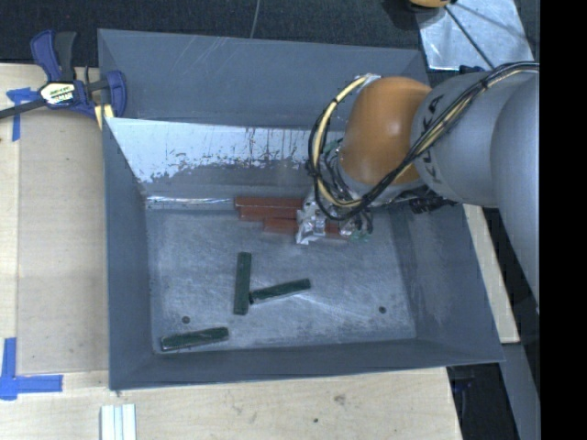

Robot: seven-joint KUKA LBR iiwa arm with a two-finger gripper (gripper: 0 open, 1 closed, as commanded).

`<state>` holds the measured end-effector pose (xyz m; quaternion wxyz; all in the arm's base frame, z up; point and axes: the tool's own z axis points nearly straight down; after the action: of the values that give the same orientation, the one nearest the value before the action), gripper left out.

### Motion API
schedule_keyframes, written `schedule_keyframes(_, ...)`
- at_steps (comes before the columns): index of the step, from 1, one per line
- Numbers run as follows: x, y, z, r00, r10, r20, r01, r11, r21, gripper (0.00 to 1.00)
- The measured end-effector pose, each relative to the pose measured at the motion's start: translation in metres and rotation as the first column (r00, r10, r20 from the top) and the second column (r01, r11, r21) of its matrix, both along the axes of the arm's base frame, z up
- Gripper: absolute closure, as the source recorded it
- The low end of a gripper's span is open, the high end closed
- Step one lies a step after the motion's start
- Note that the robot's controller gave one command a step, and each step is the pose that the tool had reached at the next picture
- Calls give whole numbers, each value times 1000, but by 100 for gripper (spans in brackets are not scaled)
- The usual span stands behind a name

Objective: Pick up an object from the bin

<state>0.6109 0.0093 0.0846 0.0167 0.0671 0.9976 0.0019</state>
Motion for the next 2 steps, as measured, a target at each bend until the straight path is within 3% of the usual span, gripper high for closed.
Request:
schedule_keyframes(1,0,0,3,1000,2,-5,-2,1000,0,100)
schedule_keyframes(2,-1,3,28,998,-55,-24,54,999,-1,100)
